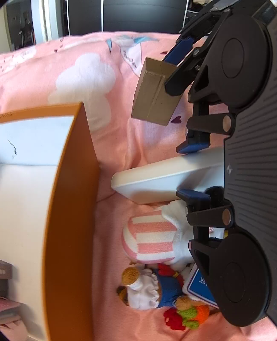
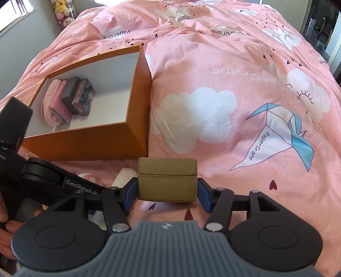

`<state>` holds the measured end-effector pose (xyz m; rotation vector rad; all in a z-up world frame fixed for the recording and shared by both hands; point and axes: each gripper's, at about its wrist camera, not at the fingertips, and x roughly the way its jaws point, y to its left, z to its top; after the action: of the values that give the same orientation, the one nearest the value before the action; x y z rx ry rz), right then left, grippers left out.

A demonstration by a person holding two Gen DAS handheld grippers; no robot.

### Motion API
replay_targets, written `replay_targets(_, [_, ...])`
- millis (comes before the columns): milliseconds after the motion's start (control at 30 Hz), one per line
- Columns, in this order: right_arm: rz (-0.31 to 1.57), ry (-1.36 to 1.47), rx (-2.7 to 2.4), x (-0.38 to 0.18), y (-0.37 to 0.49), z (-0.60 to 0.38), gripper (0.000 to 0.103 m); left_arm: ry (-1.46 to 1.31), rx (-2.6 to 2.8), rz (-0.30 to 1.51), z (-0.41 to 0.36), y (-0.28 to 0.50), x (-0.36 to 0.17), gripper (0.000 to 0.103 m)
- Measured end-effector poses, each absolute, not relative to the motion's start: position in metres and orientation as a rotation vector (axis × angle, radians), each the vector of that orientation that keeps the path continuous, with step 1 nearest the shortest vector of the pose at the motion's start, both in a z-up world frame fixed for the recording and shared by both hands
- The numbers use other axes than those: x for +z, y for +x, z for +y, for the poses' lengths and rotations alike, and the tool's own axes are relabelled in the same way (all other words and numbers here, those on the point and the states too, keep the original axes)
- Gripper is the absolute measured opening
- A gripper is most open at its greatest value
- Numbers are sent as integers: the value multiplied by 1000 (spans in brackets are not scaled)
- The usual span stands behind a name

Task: Organize objects
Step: 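Grasp the white cylindrical case with left gripper while right holds tan box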

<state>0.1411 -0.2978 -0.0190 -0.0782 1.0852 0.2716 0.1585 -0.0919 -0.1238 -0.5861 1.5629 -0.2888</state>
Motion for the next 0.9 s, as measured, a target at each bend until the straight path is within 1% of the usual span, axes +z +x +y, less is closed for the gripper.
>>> replay_targets(200, [1088,-94,286,-17,142,-290,60,-626,-297,1582,-90,161,-131,39])
replay_targets(300, [1100,-98,282,-18,142,-288,60,-638,-301,1636,-93,164,-141,45])
replay_targets(433, [1116,-88,272,-22,142,-290,60,-637,-299,1649,-89,164,-143,53])
replay_targets(533, [1124,-76,268,-24,142,-293,60,-607,-293,1663,-96,166,-146,53])
replay_targets(633, [1125,-71,269,-26,144,-294,60,-583,-282,1666,-99,166,-146,44])
replay_targets(700, [1125,-68,271,-26,145,-295,60,-595,-291,1660,-96,165,-145,42])
replay_targets(767, [1124,-67,274,-26,145,-295,60,-590,-293,1644,-92,163,-141,35])
replay_targets(833, [1121,-71,277,-26,145,-295,60,-589,-305,1618,-89,161,-135,32])
replay_targets(900, [1115,-74,283,-24,144,-294,60,-601,-318,1589,-80,159,-128,31])
